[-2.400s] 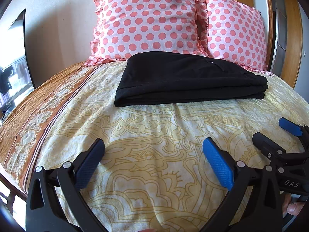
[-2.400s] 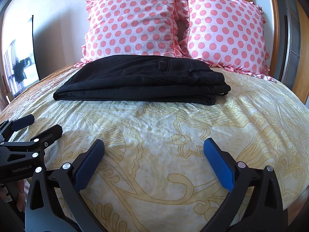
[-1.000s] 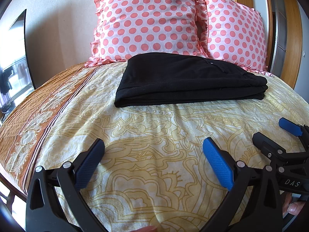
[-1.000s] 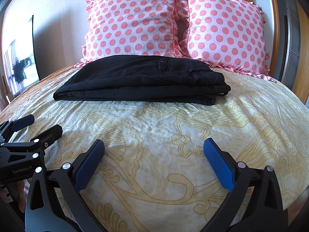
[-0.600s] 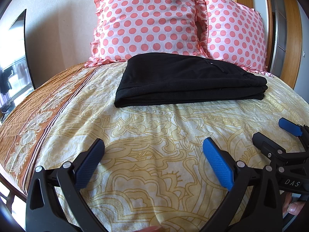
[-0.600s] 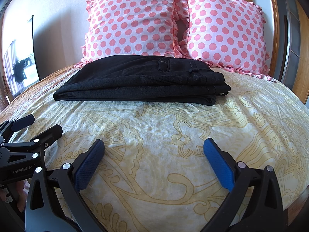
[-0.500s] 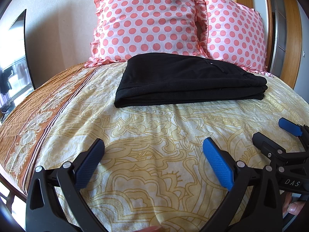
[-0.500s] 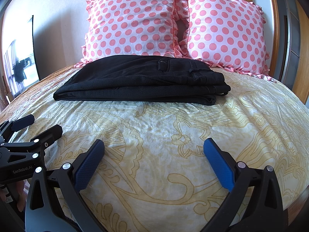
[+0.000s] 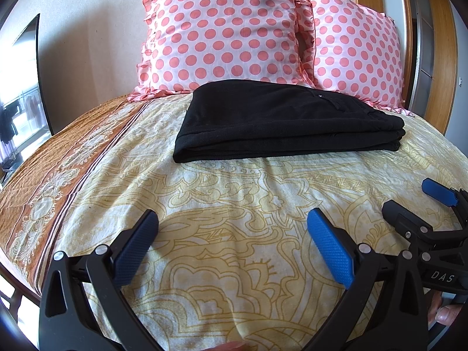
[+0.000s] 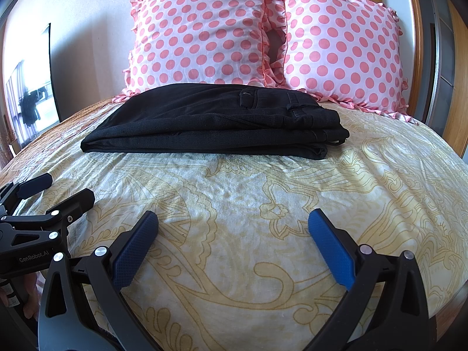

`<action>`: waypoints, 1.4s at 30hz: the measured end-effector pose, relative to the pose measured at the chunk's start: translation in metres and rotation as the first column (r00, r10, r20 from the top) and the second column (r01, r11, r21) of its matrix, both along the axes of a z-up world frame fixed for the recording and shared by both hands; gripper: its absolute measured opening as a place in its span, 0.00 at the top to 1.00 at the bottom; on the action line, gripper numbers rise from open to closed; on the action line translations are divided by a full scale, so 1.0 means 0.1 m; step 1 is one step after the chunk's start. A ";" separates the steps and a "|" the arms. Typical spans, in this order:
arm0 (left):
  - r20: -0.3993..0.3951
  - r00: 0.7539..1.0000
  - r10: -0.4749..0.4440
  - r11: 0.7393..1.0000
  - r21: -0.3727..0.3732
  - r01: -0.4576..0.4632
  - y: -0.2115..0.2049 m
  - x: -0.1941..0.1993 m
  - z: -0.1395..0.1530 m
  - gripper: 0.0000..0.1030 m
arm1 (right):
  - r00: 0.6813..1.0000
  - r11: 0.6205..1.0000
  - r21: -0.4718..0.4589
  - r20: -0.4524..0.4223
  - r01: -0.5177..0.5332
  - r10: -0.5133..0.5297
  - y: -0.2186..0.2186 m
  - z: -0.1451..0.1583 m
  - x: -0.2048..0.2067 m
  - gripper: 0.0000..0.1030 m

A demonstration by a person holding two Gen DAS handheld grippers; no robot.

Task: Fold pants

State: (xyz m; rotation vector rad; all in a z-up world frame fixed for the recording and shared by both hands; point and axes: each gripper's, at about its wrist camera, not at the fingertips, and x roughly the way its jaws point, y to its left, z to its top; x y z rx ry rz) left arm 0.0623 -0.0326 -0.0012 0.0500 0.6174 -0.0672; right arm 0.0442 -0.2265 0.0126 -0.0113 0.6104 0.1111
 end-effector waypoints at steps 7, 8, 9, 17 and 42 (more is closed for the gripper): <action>0.001 1.000 0.001 1.000 -0.001 -0.001 0.00 0.00 0.00 0.02 | 1.000 1.000 0.000 0.000 0.000 0.000 0.00 0.00 0.00 0.01; 0.000 1.000 0.000 1.000 0.000 0.000 0.00 0.00 0.00 0.02 | 1.000 1.000 0.000 0.000 0.000 0.000 0.00 0.00 0.00 0.01; 0.000 1.000 0.000 1.000 0.000 0.000 0.00 0.00 0.00 0.02 | 1.000 1.000 0.000 0.000 0.000 0.000 0.00 0.00 0.00 0.01; -0.001 1.000 0.001 1.000 0.000 -0.001 0.00 0.00 0.00 0.02 | 1.000 1.000 0.000 0.000 0.000 0.000 0.00 0.00 0.00 0.01; -0.003 1.000 -0.003 1.000 0.000 0.003 0.00 0.01 0.01 0.02 | 1.000 1.000 0.000 0.000 0.000 0.000 0.00 0.00 0.00 0.01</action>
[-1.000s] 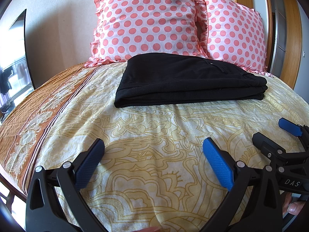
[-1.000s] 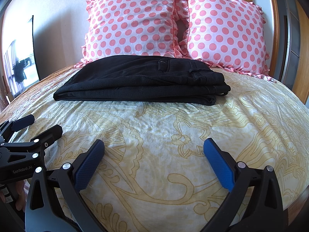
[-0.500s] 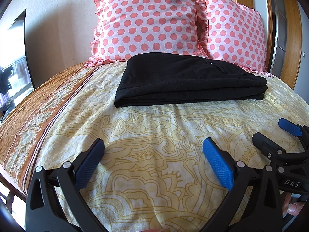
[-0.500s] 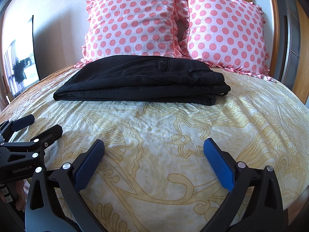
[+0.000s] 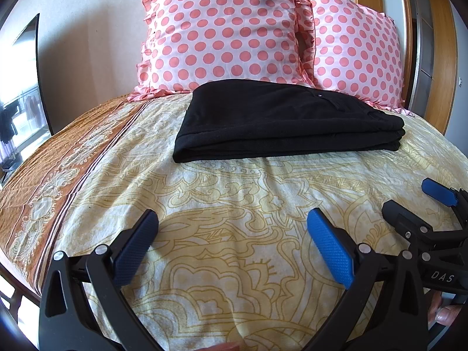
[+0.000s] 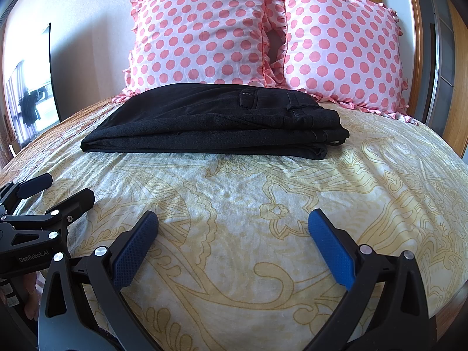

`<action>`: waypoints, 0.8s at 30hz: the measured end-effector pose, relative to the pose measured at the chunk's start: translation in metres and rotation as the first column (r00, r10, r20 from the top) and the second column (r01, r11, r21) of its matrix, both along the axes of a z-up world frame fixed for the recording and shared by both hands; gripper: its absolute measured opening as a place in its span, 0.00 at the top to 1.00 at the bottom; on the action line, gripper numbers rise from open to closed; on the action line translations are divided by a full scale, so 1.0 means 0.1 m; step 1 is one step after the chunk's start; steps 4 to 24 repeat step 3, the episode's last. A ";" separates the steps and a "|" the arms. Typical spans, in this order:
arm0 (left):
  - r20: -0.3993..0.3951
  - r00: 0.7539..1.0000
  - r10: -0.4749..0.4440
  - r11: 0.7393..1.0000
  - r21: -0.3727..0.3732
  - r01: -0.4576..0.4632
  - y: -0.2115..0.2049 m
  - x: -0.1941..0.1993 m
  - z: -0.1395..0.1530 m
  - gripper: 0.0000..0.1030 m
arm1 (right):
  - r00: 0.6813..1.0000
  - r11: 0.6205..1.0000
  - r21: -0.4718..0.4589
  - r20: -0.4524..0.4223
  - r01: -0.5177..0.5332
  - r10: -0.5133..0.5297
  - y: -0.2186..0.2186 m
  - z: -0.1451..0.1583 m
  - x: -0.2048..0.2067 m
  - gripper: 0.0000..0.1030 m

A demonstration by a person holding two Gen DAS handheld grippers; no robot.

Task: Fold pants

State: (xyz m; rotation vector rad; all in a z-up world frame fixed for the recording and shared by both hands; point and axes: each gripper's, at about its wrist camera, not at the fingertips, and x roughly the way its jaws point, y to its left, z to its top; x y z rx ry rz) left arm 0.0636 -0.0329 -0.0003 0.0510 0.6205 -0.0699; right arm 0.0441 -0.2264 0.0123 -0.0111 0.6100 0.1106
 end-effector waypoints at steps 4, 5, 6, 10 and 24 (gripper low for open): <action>-0.002 1.000 0.001 1.000 -0.001 -0.001 0.00 0.00 0.00 0.02 | 1.000 1.000 0.000 0.000 0.000 0.000 0.00 0.00 0.00 0.01; -0.002 1.000 0.001 1.000 -0.001 -0.001 0.00 0.00 0.00 0.02 | 1.000 1.000 0.000 0.000 0.000 0.000 0.00 0.00 0.00 0.01; -0.002 1.000 0.001 1.000 -0.001 -0.001 0.00 0.00 0.00 0.02 | 1.000 1.000 0.000 0.000 0.000 0.000 0.00 0.00 0.00 0.01; -0.002 1.000 0.001 1.000 -0.001 -0.001 0.00 0.00 0.00 0.02 | 1.000 1.000 0.000 0.000 0.000 0.000 0.00 0.00 0.00 0.01; -0.002 1.000 0.001 1.000 -0.001 -0.001 0.00 0.00 0.00 0.02 | 1.000 1.000 0.000 0.000 0.000 0.000 0.00 0.00 0.00 0.01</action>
